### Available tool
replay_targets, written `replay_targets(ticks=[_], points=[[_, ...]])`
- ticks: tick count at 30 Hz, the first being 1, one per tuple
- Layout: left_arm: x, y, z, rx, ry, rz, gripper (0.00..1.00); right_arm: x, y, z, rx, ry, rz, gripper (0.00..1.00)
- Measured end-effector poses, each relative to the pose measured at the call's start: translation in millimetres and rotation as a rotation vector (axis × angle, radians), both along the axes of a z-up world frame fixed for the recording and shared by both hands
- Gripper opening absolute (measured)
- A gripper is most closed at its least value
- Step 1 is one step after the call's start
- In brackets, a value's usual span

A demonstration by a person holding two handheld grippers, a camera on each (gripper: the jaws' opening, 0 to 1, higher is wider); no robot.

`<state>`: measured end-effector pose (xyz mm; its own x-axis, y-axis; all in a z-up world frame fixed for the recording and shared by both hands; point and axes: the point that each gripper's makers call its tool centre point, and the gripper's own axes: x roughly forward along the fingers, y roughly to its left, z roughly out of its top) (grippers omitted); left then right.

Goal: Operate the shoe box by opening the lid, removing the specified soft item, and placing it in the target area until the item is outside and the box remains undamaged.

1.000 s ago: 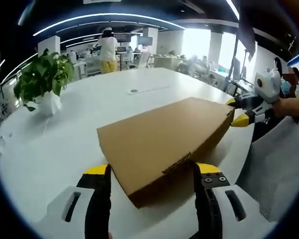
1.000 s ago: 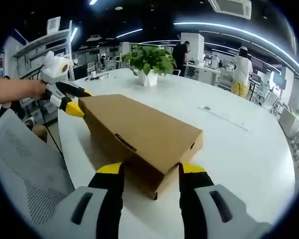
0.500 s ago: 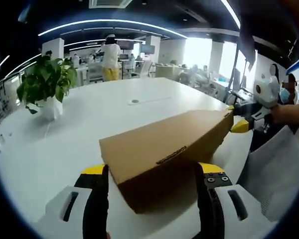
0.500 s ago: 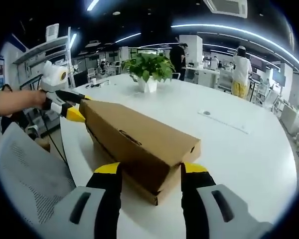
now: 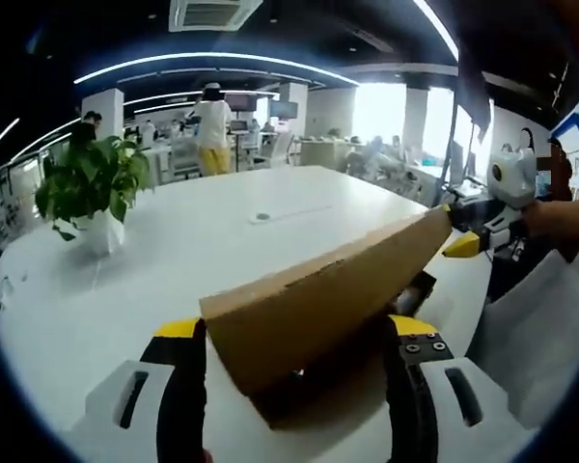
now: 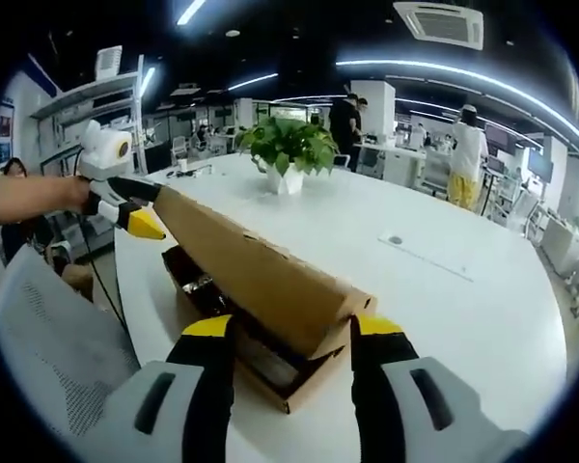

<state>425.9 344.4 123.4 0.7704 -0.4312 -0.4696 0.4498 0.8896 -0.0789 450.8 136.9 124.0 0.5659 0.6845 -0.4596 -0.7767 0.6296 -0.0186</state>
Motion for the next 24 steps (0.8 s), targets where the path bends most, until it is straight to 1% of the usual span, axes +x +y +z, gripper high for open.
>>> replay_targets(ticks=[3,8,14,18,22,24], points=[[3.9,2.4,3.3,0.006,-0.009,0.006,0.75,3.8,1.0,4.5,-0.005,-0.011,0.001,0.44],[10.7,6.8,9.3,-0.018,-0.020,0.031,0.70,10.1,1.0,8.9,-0.012,-0.027,-0.001,0.43],[16.7,12.0,11.3,-0.011,-0.032,0.054,0.62,16.7,0.6,12.2,-0.018,-0.043,-0.009,0.41],[21.5,15.3,15.4,-0.030,-0.039,0.077,0.58,21.0,0.5,15.6,-0.020,-0.056,-0.015,0.40],[26.2,18.2,16.8,-0.010,-0.053,0.082,0.54,26.7,1.6,19.5,-0.019,-0.066,-0.024,0.40],[29.3,19.6,19.3,-0.027,-0.054,0.091,0.53,28.7,2.0,20.8,-0.022,-0.071,-0.026,0.41]])
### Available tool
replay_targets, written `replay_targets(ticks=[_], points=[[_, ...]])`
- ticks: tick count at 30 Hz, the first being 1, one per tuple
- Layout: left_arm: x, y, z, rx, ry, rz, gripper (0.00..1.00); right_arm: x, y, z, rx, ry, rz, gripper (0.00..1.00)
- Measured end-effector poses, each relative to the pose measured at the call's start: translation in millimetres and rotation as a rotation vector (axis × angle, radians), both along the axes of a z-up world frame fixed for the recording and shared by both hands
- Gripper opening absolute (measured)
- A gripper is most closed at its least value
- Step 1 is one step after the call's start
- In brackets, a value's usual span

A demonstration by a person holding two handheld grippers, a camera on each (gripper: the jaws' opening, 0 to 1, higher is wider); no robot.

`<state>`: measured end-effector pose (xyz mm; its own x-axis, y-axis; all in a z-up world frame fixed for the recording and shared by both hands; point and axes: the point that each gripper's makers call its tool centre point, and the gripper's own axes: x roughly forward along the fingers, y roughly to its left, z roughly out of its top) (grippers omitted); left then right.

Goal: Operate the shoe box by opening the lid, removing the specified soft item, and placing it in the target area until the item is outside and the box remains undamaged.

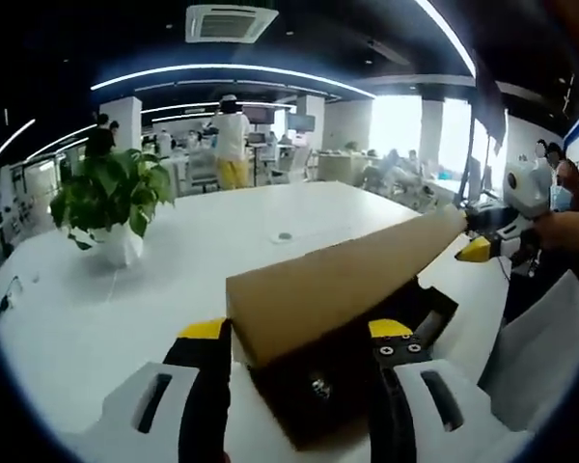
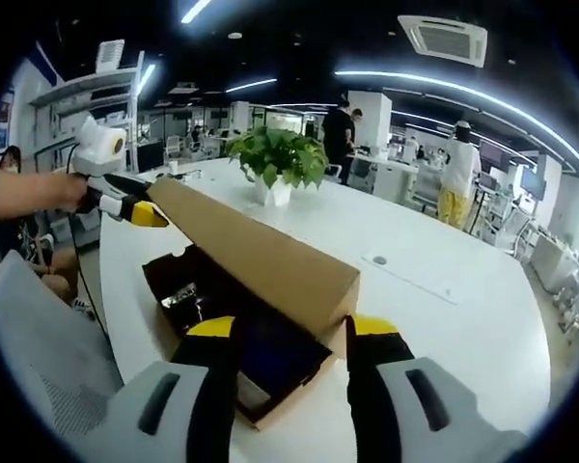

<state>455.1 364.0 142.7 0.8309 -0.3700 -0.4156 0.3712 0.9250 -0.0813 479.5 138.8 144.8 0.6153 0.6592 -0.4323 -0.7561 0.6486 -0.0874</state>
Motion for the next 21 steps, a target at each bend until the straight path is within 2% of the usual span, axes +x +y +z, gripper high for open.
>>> replay_targets(ticks=[8,21], points=[[9.4,3.6,5.2,0.008,-0.014,0.009,0.49,12.3,1.6,6.3,-0.007,-0.023,-0.006,0.41],[30.6,20.7,9.6,0.028,-0.033,0.077,0.31,31.7,3.4,12.1,-0.011,-0.049,-0.025,0.39]])
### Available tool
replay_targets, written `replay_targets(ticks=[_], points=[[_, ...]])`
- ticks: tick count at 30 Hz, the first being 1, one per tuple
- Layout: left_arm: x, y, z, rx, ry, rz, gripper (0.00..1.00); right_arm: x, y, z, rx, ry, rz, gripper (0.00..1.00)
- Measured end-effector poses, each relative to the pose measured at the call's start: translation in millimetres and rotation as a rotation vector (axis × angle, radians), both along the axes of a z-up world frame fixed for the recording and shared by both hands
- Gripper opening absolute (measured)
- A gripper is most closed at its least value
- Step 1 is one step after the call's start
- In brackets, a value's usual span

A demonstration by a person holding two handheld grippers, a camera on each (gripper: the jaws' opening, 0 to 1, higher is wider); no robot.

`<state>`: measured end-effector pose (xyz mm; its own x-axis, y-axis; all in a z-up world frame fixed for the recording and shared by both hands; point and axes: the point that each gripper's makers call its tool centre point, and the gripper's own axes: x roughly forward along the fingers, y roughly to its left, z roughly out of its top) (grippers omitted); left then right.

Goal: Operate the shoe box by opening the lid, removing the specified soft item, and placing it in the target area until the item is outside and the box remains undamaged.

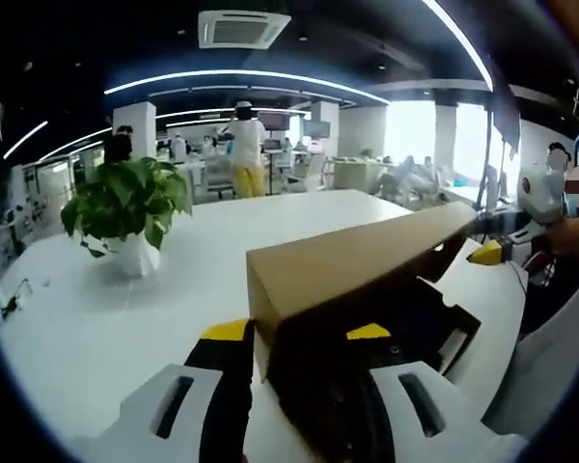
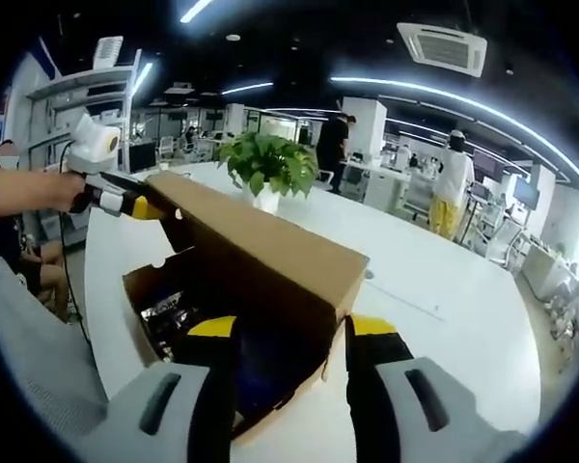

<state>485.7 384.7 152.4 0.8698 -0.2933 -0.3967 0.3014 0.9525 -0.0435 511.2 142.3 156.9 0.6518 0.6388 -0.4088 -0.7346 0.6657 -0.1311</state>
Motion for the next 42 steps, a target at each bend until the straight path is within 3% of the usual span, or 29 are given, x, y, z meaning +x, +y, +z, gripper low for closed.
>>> replay_targets(ticks=[17,23,26,35,42], points=[[22.8,20.7,2.1,0.023,-0.024,0.072,0.07,21.3,2.3,2.3,0.005,-0.015,-0.013,0.39],[28.0,23.4,2.7,0.030,-0.029,0.084,0.05,26.8,1.7,0.5,0.000,-0.018,-0.017,0.36],[30.0,24.6,2.7,0.041,-0.032,0.090,0.04,29.5,-1.6,-6.1,-0.014,-0.012,-0.032,0.32],[34.9,24.8,2.8,0.040,-0.032,0.103,0.03,33.0,-13.3,-28.2,-0.058,-0.027,-0.068,0.31],[40.4,26.3,3.1,0.030,-0.033,0.113,0.03,33.4,-25.5,-50.6,-0.093,0.004,-0.099,0.27]])
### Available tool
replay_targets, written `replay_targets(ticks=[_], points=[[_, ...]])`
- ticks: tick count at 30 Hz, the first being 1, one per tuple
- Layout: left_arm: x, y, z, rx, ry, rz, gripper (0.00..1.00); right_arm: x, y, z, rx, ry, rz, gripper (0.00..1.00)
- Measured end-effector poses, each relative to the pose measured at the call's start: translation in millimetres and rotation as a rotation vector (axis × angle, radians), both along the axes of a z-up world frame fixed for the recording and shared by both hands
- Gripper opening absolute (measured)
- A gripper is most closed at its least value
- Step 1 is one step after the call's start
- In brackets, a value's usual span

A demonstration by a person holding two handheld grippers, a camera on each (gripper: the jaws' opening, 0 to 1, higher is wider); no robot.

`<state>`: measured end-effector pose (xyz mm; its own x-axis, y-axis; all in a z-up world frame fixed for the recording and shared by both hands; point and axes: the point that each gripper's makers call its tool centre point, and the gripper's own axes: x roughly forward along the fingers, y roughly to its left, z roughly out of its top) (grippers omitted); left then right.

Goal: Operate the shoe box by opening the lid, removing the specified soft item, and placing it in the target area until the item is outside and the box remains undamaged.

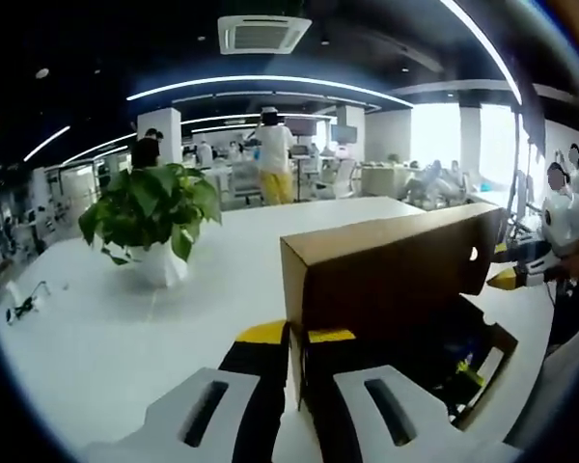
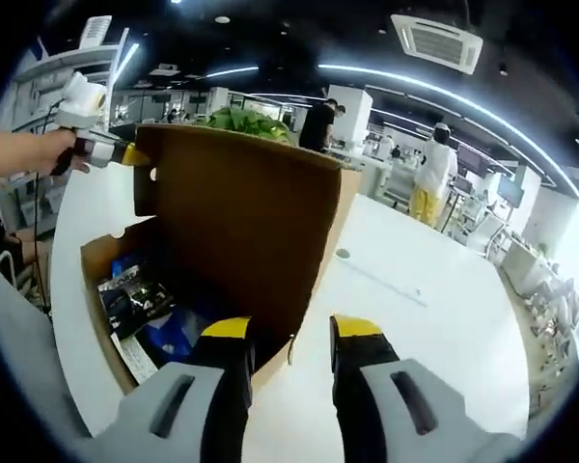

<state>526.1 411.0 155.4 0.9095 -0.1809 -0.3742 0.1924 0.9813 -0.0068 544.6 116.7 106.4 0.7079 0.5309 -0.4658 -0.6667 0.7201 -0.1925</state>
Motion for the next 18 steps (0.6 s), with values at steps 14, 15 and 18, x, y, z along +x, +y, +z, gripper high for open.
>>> replay_targets(ticks=[14,15,18], points=[[14.0,3.6,-1.3,-0.025,0.000,0.023,0.02,12.4,-1.0,-22.8,-0.030,0.007,-0.029,0.13],[15.8,4.2,-1.6,-0.026,0.001,0.025,0.02,13.9,0.0,-23.2,-0.035,0.001,-0.028,0.11],[18.3,4.7,-2.1,-0.026,0.001,0.029,0.02,16.1,3.5,-24.5,-0.035,0.000,-0.019,0.07]])
